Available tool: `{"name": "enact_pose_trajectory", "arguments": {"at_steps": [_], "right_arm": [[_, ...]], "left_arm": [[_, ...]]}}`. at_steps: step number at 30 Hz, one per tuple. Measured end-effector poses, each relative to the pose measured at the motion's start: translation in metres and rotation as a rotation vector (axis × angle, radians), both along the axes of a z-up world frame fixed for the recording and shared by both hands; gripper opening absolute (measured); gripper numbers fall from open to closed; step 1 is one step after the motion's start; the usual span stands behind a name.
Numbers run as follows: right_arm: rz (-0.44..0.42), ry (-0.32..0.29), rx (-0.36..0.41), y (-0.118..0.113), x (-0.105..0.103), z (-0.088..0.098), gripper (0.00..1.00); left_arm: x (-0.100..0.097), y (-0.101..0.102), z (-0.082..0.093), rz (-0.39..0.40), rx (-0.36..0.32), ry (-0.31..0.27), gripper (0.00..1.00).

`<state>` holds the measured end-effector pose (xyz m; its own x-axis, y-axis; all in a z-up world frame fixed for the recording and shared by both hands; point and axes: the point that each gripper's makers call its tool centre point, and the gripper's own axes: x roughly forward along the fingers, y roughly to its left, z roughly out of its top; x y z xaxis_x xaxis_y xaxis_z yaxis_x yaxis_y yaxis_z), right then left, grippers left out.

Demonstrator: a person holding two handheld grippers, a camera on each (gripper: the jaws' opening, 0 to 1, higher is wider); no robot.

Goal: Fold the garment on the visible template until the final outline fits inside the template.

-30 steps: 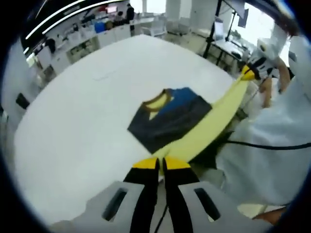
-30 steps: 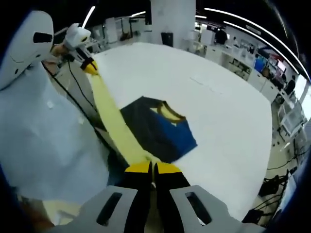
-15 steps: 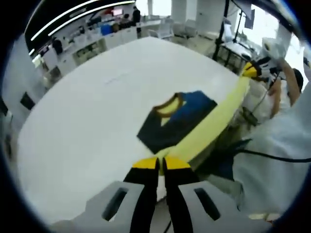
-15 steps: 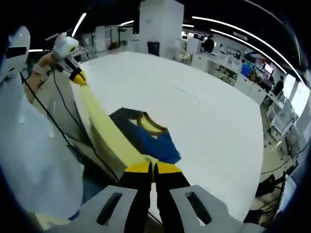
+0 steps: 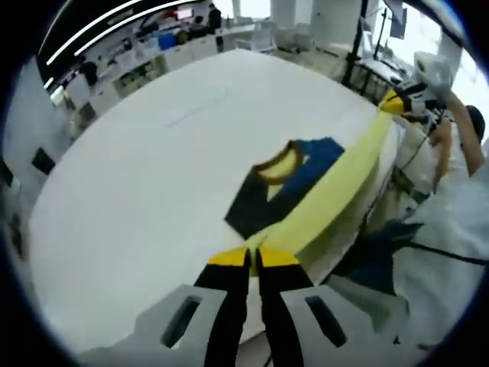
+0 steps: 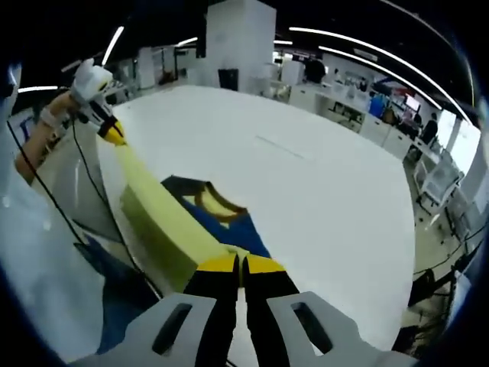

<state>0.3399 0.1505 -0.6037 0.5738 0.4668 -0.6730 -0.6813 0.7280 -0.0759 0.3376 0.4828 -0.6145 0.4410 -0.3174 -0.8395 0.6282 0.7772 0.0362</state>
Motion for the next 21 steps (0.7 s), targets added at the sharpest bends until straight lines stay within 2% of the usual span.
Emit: {"name": "enact_pose_trajectory", "arguments": {"at_steps": [7, 8, 11, 15, 17, 21], "right_arm": [[-0.018, -0.010, 0.005, 0.000, 0.011, -0.010, 0.03], [-0.027, -0.033, -0.019, -0.002, 0.015, -0.012, 0.03], [-0.028, -0.023, -0.052, -0.003, 0.015, -0.020, 0.03], [-0.036, -0.020, -0.048, -0.003, 0.018, -0.027, 0.03], [-0.038, -0.017, -0.047, -0.004, 0.020, -0.030, 0.03], [-0.032, -0.009, -0.075, -0.004, 0.024, -0.043, 0.03]], "left_arm": [[0.011, -0.001, -0.011, -0.002, -0.004, -0.004, 0.00], [0.011, -0.002, -0.012, -0.006, -0.009, -0.002, 0.00], [0.015, -0.005, -0.013, -0.002, -0.033, -0.011, 0.00], [0.019, -0.004, -0.025, 0.005, -0.035, 0.002, 0.00], [0.016, -0.005, -0.032, 0.019, -0.056, 0.043, 0.00], [0.024, -0.007, -0.042, 0.036, -0.079, 0.031, 0.00]]}}
